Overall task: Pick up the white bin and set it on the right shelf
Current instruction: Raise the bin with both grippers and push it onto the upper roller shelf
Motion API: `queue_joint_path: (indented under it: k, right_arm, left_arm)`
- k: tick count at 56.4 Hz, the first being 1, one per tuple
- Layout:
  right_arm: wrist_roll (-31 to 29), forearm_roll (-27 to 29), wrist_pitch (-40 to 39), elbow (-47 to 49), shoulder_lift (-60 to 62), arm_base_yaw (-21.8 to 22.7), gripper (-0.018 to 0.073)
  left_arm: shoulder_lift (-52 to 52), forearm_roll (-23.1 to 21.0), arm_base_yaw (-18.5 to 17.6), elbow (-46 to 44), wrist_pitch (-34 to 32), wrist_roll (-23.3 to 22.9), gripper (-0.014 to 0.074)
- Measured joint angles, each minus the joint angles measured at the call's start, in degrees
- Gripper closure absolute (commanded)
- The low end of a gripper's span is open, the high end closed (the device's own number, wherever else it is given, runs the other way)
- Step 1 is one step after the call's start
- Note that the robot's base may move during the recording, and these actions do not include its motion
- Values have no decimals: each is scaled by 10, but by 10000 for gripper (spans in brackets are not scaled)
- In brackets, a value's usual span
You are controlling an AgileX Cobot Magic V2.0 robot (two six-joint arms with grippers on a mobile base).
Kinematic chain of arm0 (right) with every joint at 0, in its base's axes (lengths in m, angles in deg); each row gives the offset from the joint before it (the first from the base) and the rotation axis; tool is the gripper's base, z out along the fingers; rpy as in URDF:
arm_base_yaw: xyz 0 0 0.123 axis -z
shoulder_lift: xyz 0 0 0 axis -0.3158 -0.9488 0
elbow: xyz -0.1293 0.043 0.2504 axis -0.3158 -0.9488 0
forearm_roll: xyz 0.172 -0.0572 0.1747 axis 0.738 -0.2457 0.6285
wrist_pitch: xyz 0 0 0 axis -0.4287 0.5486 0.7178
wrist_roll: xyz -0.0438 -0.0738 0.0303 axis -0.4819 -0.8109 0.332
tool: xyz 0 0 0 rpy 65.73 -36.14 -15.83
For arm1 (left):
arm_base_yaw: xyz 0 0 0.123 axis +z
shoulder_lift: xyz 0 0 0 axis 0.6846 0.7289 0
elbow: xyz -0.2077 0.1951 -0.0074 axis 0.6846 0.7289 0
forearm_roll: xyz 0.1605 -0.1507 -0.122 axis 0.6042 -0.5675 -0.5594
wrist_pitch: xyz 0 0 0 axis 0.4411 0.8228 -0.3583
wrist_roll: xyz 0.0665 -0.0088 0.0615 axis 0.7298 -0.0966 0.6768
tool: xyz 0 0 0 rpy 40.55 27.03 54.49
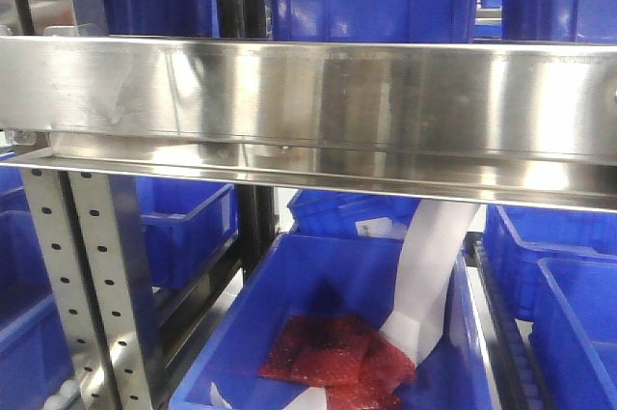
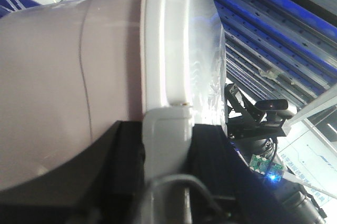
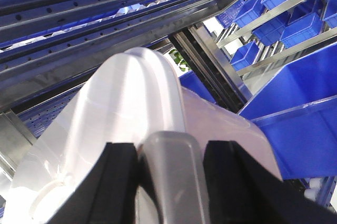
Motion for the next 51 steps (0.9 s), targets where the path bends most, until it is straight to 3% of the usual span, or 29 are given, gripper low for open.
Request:
queue_joint_path:
  k: [15, 26, 41, 46, 51]
  right_arm:
    - [0, 0, 4, 0, -1, 0, 501]
    - [-1, 0, 26, -3, -31, 0, 501]
    - [-1, -5, 58, -29, -102, 2, 501]
    - [-1, -11, 68, -30, -128, 3, 496]
    - [-1, -17, 70, -30, -146, 5, 422]
  left_arm:
    - [0, 11, 0, 0, 0, 0, 715]
    - [0, 93, 0, 0, -22, -3, 715]
    - [25, 129, 0, 0, -35, -2, 703]
    - [41, 135, -3, 0, -39, -1, 651]
    - [57, 141, -7, 0, -43, 1, 525]
